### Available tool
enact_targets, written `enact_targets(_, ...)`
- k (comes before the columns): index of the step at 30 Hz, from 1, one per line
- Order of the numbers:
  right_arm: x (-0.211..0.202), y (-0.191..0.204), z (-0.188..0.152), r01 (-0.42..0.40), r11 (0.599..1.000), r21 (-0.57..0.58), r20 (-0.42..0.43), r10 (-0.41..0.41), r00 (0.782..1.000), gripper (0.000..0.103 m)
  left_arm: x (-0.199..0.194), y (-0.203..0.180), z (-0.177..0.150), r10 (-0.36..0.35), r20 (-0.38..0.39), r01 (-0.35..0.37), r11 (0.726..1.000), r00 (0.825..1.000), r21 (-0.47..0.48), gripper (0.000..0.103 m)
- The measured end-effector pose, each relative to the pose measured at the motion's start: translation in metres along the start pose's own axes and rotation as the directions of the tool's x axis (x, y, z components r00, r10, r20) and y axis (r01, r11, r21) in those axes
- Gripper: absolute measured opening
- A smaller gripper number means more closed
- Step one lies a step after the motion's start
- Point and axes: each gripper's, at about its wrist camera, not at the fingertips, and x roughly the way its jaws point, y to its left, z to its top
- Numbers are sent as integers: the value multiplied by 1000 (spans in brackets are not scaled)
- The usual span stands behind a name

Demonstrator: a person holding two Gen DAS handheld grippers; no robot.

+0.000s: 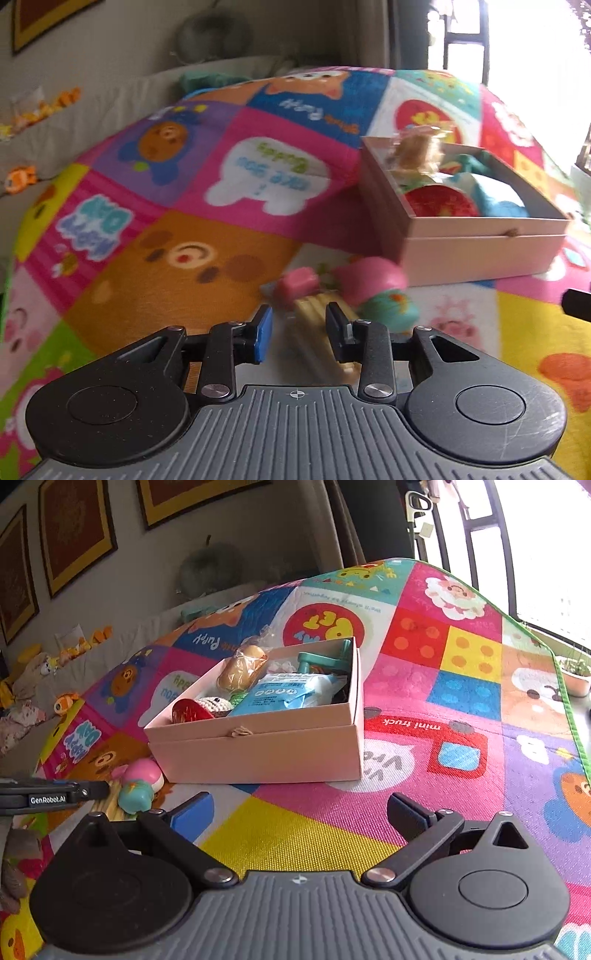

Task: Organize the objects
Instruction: 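Grasp the clear biscuit stick pack with the left gripper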

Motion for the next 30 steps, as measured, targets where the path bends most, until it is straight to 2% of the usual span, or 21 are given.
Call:
enact_targets(6, 5, 4, 0, 18, 1000, -25, -21, -19, 1000, 101, 5, 11, 2, -74, -21, 73, 996, 997, -51, 39)
enact_targets(12, 8, 6, -1, 28, 999, -42, -38, -30, 999, 102, 17, 6, 9, -67, -4, 66, 994, 998, -85, 36)
enact_targets(17, 10, 8, -1, 35, 998, -50, -48, -38, 998, 103, 10, 4, 7, -122, -23, 120, 990, 992, -78, 34)
enact_targets(22, 12, 9, -1, 37, 998, -57, -57, -41, 998, 103, 1, -4, -1, -74, -12, 75, 997, 997, 12, 36)
enact_targets(24, 12, 9, -1, 40, 998, -56, -61, -43, 997, 103, 1, -3, 1, -101, -25, 101, 995, 995, -11, 34)
enact_targets(26, 12, 9, -1, 43, 998, -55, -60, -46, 997, 103, 0, 1, 2, -171, -49, 168, 984, 984, -61, 38)
enact_targets(30, 11, 9, -1, 45, 998, -54, -58, -48, 997, 103, 2, -3, -3, -181, -60, 179, 983, 982, -39, 46)
